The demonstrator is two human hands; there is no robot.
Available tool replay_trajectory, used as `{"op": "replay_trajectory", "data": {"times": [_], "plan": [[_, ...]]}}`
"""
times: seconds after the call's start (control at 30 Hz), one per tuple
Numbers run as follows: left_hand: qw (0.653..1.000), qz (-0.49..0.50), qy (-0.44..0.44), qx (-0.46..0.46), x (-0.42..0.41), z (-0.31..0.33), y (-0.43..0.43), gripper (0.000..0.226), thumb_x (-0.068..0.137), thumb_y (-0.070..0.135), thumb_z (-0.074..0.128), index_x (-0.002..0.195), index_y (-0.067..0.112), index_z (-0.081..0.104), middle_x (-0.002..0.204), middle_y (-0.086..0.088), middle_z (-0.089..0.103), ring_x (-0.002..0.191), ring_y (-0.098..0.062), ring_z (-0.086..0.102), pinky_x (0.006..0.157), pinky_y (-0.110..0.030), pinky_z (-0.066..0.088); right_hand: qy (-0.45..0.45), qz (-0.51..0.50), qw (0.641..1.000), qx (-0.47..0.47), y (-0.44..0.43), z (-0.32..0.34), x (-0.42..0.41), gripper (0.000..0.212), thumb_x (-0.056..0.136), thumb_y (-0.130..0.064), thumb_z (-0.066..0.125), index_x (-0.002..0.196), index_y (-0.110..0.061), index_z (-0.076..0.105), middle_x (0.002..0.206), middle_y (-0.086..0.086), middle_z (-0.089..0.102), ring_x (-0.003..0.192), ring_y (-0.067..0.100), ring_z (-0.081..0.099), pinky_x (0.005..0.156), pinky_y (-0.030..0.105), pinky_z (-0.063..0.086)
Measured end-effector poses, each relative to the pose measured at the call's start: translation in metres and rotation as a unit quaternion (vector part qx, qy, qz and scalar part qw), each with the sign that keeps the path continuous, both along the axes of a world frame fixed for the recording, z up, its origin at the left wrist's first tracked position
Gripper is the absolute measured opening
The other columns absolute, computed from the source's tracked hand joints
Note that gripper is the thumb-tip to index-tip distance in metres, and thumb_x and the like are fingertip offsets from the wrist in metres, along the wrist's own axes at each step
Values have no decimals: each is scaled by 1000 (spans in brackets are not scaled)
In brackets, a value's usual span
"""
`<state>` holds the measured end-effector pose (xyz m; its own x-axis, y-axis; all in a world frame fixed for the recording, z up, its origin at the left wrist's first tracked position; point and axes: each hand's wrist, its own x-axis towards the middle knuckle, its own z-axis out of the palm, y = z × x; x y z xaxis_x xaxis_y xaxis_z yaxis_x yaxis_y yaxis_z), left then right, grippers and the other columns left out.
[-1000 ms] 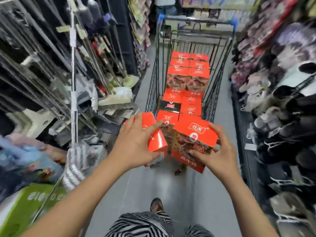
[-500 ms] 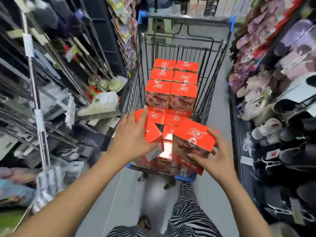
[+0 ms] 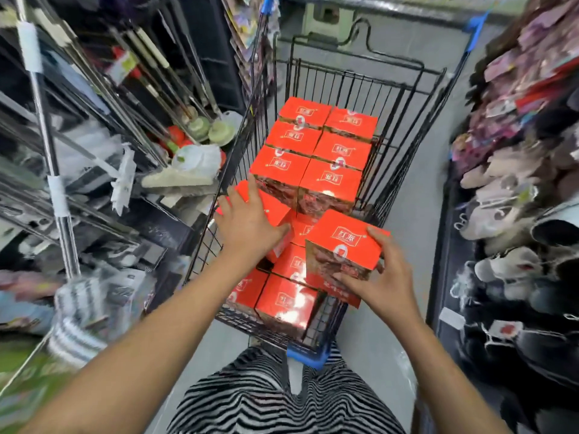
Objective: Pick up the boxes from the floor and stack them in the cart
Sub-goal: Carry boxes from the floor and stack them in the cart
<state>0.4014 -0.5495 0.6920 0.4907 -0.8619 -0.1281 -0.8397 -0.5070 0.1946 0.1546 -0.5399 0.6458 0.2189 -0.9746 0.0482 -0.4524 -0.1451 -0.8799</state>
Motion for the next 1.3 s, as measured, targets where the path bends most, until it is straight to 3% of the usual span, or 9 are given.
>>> {"op": "replay_trajectory", "data": {"times": [0.1, 0.2, 0.37, 0.53, 0.7, 0.77, 0.9, 1.17, 1.3], "plan": [[999, 32, 7, 3, -1, -12, -17, 122, 63, 69, 71, 152, 19, 4, 146, -26, 29, 132, -44, 29, 103, -55, 35, -8, 6, 1000, 13, -7, -6, 3, 92, 56, -24, 94, 133, -34, 44, 125, -26, 43, 110, 13, 55, 94, 39, 51], [998, 63, 19, 6, -2, -19, -28, 122, 61, 70, 71, 151, 19, 7, 143, -24, 32, 129, -42, 33, 100, -55, 37, -16, 3, 999, 31, -14, -15, 9, 94, 58, -27, 93, 135, -40, 41, 128, -15, 45, 121, 17, 52, 99, 44, 48], [998, 52, 40, -2, 4, -19, -33, 116, 67, 84, 50, 152, 16, 11, 137, -22, 38, 126, -41, 37, 99, -53, 35, -15, -8, 999, 51, -27, -18, 30, 95, 62, -14, 90, 133, -40, 33, 131, -6, 42, 124, 14, 47, 103, 15, 36], [995, -41, 86, -9, 36, -13, -33, 116, 69, 85, 46, 153, 14, 8, 138, -23, 39, 128, -40, 39, 101, -48, 37, 38, 10, 996, 83, -37, -21, 52, 97, 66, -16, 88, 140, -41, 32, 141, 0, 44, 128, 18, 47, 106, 31, 41], [950, -24, 306, 60, 80, -29, -53, 132, 54, 83, 67, 152, 24, 3, 144, -10, 45, 128, -30, 48, 105, -46, 41, 43, -49, 990, 123, -36, -14, 63, 101, 64, -8, 88, 145, -38, 35, 138, 1, 53, 123, 18, 53, 106, 38, 44], [920, 10, 381, 90, 89, -41, -61, 128, 45, 82, 75, 149, 37, 14, 143, -4, 48, 124, -29, 53, 102, -52, 45, 28, -56, 991, 120, -34, -14, 69, 101, 67, -3, 85, 142, -43, 32, 140, 1, 51, 126, 19, 51, 107, 42, 43], [909, 15, 406, 89, 97, -68, -66, 121, 37, 88, 72, 140, 36, 34, 131, 2, 60, 116, -31, 59, 94, -58, 48, 23, -64, 991, 116, -31, -13, 76, 105, 70, -2, 82, 136, -60, 24, 142, -1, 48, 129, 18, 49, 108, 45, 41], [903, -26, 428, 20, 93, -55, -60, 101, 47, 86, 67, 130, 32, 50, 115, 10, 67, 108, -14, 62, 98, -39, 48, -20, -59, 979, 193, -32, 1, 76, 86, 76, -57, 69, 137, -70, 10, 144, -19, 43, 127, 4, 49, 108, 39, 41], [910, -39, 413, 20, 93, -50, -59, 117, 57, 79, 69, 151, 38, 14, 148, 5, 43, 134, -20, 43, 110, -44, 37, -46, -92, 976, 191, -39, 3, 79, 85, 76, -72, 59, 144, -60, 10, 128, -48, 42, 123, -13, 44, 110, 37, 39]]}}
